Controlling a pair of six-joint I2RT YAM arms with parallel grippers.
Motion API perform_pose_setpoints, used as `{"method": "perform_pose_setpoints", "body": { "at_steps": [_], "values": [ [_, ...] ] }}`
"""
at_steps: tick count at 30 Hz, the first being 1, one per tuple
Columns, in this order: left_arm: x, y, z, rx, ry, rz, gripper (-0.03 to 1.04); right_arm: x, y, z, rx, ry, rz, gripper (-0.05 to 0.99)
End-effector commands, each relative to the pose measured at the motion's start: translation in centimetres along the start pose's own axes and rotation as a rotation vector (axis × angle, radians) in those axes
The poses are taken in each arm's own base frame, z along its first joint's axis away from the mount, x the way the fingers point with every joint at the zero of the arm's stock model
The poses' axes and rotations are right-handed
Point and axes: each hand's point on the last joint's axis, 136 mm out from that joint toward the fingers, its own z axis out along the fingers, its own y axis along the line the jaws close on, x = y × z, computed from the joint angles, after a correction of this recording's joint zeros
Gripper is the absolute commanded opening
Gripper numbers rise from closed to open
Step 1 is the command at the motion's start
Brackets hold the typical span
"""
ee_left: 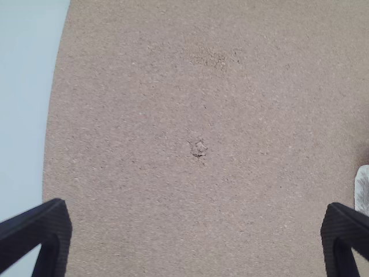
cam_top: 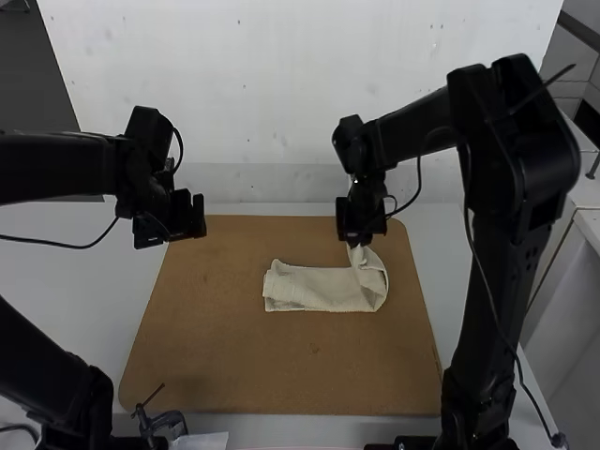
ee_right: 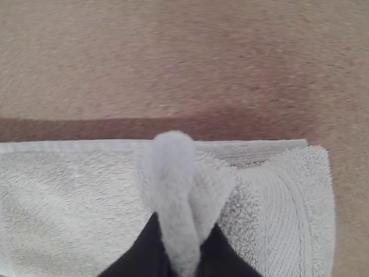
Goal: Fold the towel.
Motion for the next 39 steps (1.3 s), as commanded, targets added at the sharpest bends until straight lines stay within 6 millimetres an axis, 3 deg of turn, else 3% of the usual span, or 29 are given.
{"method": "perform_pose_setpoints", "body": {
  "at_steps": [1, 9, 16, 29, 30, 34, 39],
  "values": [
    [-0.8, 1.5, -1.0, -0.021, -0.043, 0.008, 0.97, -0.3, 3.5, 0.3, 0.025, -0.004, 0.002, 0.01],
    [-0.3, 2.7, -1.9, -0.035, -0.058, 0.000, 0.97, 0.2, 9.5, 0.7, 0.025, 0.006, -0.085, 0.01],
    [0.4, 2.9, -2.0, -0.035, -0.055, -0.002, 0.97, 0.4, 13.1, 0.5, 0.038, 0.010, -0.139, 0.01],
    [1.9, 3.4, -1.9, -0.043, -0.036, -0.008, 0.97, 0.6, 17.3, 1.1, 0.030, 0.016, -0.197, 0.01],
    [2.0, 3.4, -1.9, -0.042, -0.034, -0.008, 0.97, 0.5, 17.4, 1.1, 0.028, 0.009, -0.196, 0.03],
    [2.2, 3.4, -1.7, -0.041, -0.029, -0.008, 0.97, 0.5, 17.9, -0.2, -0.013, 0.012, -0.187, 0.46],
    [2.1, 3.8, -1.6, -0.048, -0.033, -0.018, 0.97, -1.7, 17.3, -5.7, -0.078, -0.075, -0.151, 0.46]
  ]
}}
